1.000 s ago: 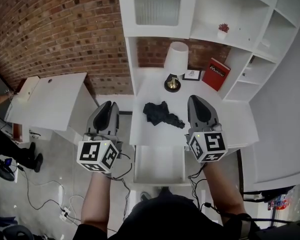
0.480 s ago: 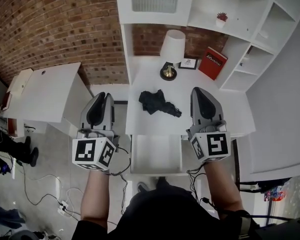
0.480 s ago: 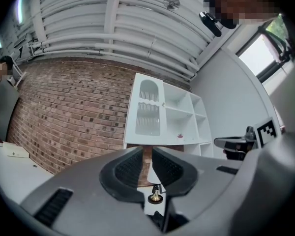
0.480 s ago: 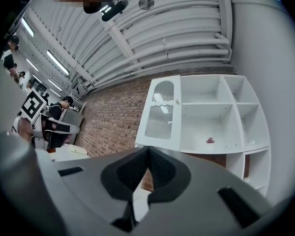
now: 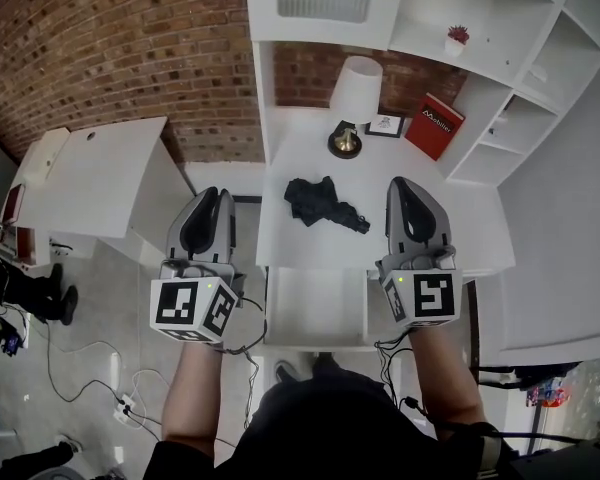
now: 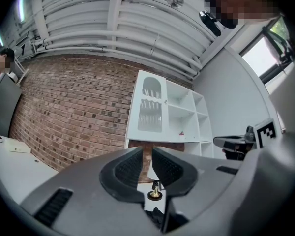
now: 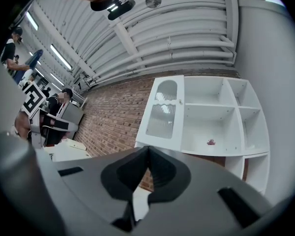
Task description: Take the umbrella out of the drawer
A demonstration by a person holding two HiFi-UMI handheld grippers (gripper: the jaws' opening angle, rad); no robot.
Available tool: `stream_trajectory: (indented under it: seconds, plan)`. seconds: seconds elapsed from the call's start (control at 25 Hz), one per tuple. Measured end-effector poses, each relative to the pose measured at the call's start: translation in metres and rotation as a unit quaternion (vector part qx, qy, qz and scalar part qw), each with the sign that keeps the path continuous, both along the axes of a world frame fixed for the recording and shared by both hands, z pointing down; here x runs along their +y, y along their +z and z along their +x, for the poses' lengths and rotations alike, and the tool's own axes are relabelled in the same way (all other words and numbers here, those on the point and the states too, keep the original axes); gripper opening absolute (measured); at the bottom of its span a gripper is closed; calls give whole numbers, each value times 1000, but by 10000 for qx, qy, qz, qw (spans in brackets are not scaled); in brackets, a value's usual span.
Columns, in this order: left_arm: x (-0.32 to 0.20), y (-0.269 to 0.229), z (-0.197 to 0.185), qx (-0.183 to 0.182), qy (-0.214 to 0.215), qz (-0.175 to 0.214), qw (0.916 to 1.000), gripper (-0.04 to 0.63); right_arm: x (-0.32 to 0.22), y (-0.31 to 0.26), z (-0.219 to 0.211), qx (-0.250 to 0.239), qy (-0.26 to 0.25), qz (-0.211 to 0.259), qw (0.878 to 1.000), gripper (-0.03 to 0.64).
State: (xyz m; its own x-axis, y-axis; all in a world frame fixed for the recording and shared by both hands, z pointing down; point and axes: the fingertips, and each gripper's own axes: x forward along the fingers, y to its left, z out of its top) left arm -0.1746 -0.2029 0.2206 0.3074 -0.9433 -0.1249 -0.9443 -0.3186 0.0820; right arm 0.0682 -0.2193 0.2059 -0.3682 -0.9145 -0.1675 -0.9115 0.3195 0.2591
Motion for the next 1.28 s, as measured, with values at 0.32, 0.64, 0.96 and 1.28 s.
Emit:
stream_trajectory:
  seconds: [0.32, 0.64, 0.96, 1.28]
  plan:
    - [-2, 4, 6, -20, 61, -33, 10000, 55, -5, 9, 3, -349, -173, -234, 9990, 0]
    - [-4, 8, 13, -57, 73, -59, 9999, 55, -9, 12, 11, -507, -201, -351, 9979, 0]
    - [-7, 11, 12, -40, 32, -101, 9999, 55, -12, 13, 12, -499, -231, -335, 9979, 0]
    - [-14, 14, 12, -52, 28, -138, 9999, 55, -19, 15, 10, -402, -201, -365, 9983, 0]
